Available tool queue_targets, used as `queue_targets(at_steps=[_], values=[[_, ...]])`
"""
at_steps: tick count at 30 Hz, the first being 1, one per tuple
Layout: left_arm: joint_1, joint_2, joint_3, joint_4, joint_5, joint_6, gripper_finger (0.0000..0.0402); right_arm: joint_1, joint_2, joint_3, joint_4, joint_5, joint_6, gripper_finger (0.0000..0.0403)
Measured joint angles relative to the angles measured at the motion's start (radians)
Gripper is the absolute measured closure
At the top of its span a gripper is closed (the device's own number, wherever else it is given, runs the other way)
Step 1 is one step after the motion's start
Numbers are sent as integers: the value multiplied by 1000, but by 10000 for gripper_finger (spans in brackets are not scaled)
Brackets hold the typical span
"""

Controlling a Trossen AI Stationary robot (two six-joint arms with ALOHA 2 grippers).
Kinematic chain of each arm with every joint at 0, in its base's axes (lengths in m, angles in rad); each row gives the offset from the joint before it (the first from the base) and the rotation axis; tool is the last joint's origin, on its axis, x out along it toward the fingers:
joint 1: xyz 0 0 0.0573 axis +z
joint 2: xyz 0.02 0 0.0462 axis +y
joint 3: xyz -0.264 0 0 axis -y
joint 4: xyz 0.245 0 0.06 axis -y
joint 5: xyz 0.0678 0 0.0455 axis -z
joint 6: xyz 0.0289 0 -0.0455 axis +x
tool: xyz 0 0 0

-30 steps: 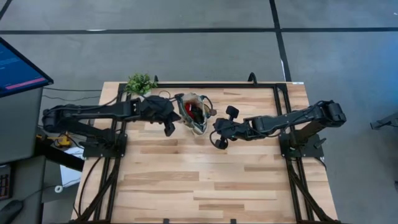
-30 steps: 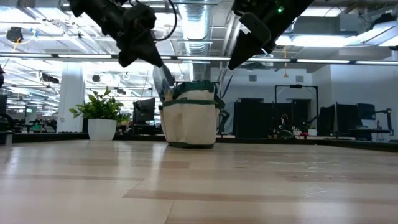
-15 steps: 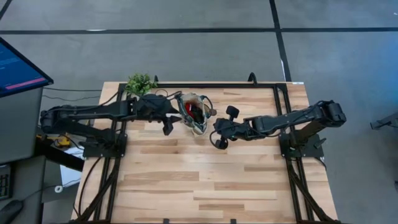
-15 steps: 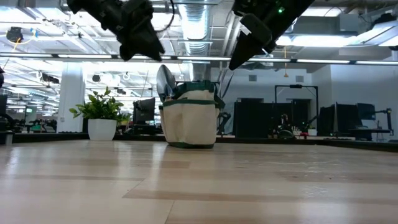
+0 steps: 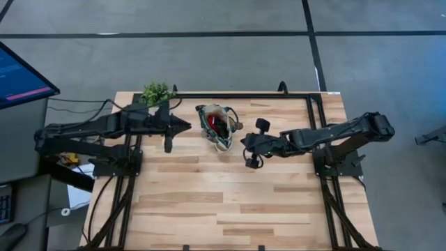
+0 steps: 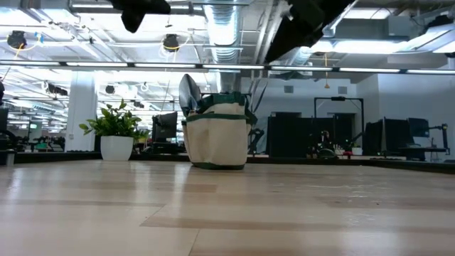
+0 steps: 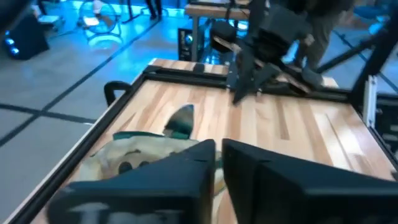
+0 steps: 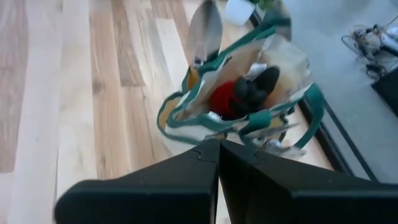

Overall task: Pick & Place Garden tools in Gardening bag
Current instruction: Return to Home Position

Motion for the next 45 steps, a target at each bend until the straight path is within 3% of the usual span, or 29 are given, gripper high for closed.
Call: queue_targets(at_steps=[9,16,21,24,32,39,45], values=[[-103,-19,-1,-6,-66,118,400,-1,-59,-16,40,-1,-37,403],[-151,-48,-2,-4,-98,136,401,-1,-163,-222,295,-77,-42,403],[-194,-82,-3,16,-43,157,401,-1,-274,-363,445,-149,-41,403],[-218,-112,-47,121,12,199,401,-1,-345,-410,488,-182,-42,403],[-220,-316,-187,122,10,160,401,-1,-526,-432,455,-183,-67,403],[-220,-550,-215,97,-35,126,401,-1,-709,-433,343,-183,-91,403],[-220,-628,-216,38,-38,119,401,0,-811,-433,277,-183,-84,403]])
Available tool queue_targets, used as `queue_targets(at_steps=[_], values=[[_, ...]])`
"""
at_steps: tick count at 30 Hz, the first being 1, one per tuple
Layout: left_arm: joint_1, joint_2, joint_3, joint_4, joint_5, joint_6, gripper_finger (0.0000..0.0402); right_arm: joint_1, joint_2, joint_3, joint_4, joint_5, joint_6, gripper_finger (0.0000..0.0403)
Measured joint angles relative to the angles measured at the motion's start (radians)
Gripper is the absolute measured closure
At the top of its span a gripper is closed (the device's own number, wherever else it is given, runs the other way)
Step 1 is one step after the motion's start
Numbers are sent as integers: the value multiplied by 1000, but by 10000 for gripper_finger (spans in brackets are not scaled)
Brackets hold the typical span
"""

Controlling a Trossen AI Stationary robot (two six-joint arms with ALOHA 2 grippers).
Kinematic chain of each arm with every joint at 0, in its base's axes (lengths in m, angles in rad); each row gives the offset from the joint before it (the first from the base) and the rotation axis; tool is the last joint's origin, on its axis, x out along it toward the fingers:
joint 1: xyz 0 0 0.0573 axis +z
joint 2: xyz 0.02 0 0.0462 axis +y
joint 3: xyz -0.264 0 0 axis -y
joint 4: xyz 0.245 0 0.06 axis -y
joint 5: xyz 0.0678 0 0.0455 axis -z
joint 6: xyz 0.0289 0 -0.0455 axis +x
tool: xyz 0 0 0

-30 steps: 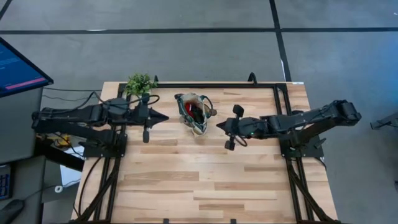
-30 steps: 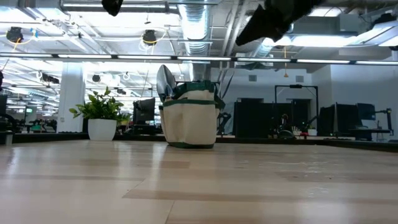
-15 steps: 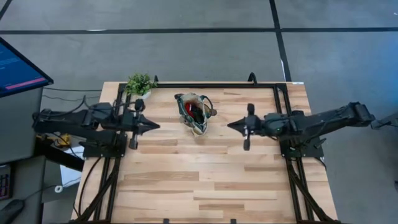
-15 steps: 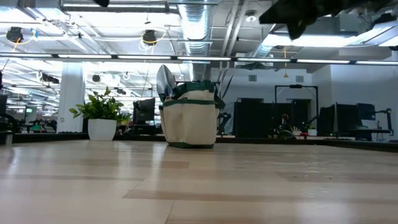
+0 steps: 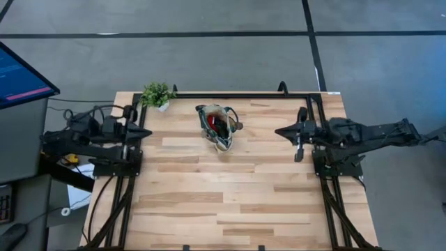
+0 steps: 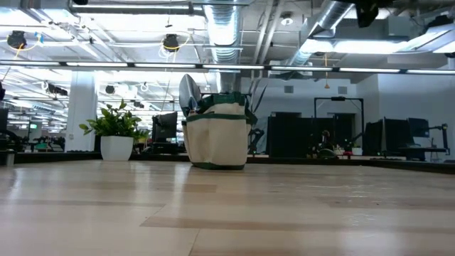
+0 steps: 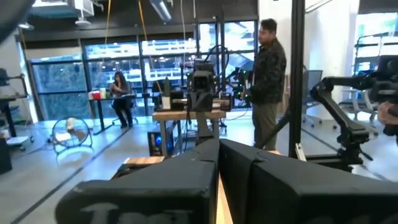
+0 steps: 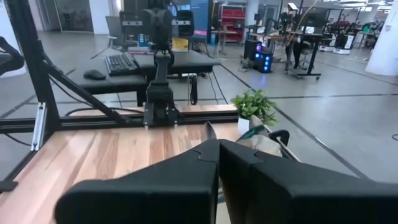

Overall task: Pick & Place Garden tools in Gardening bag
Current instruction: Return to Home Position

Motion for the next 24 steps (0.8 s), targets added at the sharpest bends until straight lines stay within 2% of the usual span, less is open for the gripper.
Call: queue_targets(at_steps=[6,24], values=[[0,-23,0,-33,-86,40,401,0,-70,0,-50,0,0,403],[0,-31,0,-48,-69,15,401,0,-325,0,-217,-1,0,403]])
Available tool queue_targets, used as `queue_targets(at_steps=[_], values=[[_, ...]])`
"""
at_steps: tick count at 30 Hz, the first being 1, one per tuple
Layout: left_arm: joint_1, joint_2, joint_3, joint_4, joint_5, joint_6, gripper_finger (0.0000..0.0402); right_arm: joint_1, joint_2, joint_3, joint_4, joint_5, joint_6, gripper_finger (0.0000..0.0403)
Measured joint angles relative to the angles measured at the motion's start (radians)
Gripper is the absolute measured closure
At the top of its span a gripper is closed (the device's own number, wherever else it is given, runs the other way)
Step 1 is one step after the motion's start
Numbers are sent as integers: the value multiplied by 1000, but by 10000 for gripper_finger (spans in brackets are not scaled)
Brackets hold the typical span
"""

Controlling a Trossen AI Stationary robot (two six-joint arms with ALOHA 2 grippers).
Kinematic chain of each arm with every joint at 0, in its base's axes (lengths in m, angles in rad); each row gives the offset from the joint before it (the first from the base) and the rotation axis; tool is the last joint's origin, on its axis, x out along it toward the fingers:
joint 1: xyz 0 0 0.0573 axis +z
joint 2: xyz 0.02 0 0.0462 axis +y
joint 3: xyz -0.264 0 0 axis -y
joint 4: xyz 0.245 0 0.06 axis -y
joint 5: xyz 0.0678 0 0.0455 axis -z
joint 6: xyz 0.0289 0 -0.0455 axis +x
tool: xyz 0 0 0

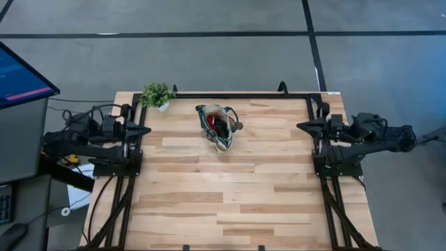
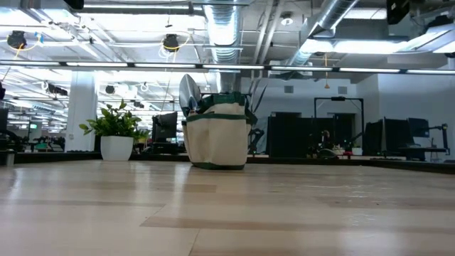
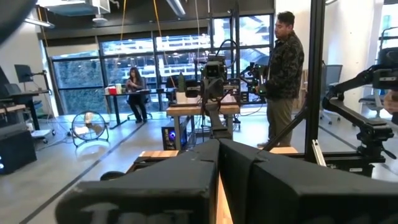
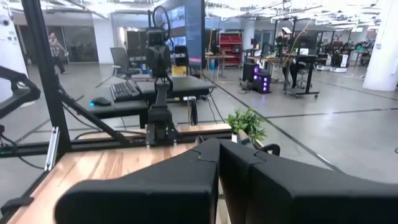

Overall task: Pick & Place Garden tools in Gardening bag
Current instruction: Return to Home Position

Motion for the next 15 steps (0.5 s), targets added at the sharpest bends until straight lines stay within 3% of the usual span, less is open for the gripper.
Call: queue_targets(at_steps=[9,15], values=[[0,0,0,0,0,-18,401,0,-94,0,-55,-2,0,403],[0,0,1,-2,0,-18,401,0,-155,0,-63,-88,0,403]])
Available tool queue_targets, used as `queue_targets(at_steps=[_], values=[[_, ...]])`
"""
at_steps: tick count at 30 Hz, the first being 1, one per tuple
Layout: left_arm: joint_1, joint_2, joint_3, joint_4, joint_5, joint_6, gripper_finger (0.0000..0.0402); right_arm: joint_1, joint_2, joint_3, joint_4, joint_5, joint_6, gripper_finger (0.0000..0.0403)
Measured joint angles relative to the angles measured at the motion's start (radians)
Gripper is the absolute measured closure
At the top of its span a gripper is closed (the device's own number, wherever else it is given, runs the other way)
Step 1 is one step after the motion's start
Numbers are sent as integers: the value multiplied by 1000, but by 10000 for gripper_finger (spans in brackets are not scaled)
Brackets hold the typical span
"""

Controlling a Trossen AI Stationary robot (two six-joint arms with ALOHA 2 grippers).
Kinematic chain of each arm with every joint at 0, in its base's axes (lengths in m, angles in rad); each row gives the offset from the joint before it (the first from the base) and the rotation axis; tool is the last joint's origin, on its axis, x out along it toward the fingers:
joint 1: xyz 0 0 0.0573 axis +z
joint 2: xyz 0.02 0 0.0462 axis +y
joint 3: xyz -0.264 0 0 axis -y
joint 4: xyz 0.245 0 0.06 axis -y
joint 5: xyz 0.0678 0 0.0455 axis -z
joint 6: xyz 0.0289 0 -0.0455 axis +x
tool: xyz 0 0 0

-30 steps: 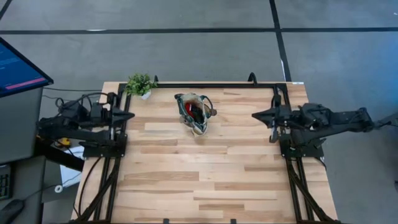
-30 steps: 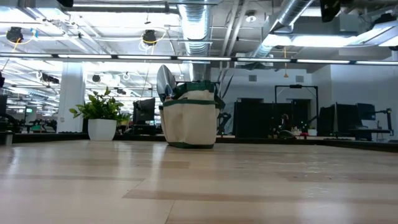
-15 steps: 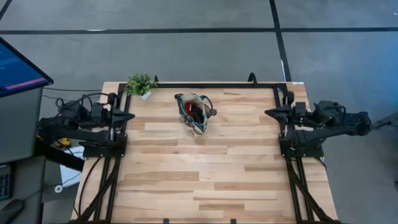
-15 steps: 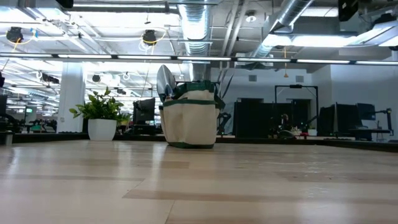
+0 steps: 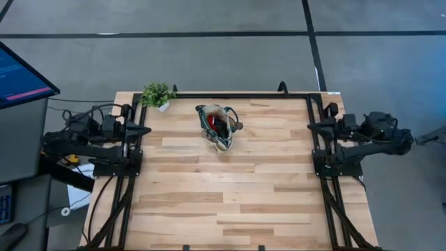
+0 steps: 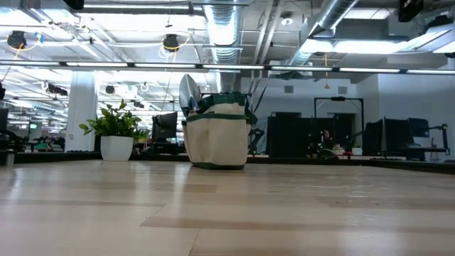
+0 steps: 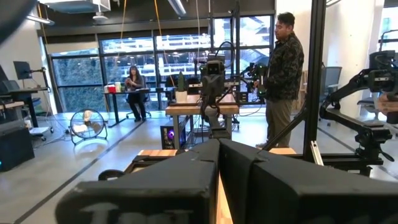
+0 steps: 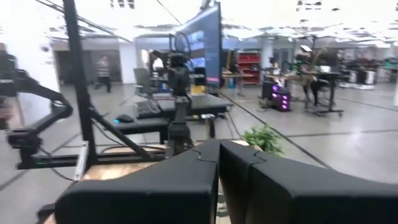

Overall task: Pick & Place Garden tools in Gardening bag
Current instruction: Return to Home Position

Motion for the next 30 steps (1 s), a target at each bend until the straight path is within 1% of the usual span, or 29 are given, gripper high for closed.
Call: queue_targets(at_steps=[2,9,15,18,21,24,30], values=[[0,0,0,0,0,0,401,0,-21,0,-11,-19,1,403],[0,0,0,-1,0,-6,401,0,-113,0,-56,-25,27,403],[0,0,0,-2,0,-8,400,1,-111,11,-70,-48,24,403],[0,0,0,-2,0,-8,400,1,-112,-12,-84,-47,25,403],[0,0,-12,2,-1,-35,400,1,-113,-57,-37,-47,27,403],[0,0,-54,2,0,-44,400,1,-113,-132,2,-47,27,403],[0,0,-183,95,10,-50,400,1,-113,-301,169,-64,27,403]])
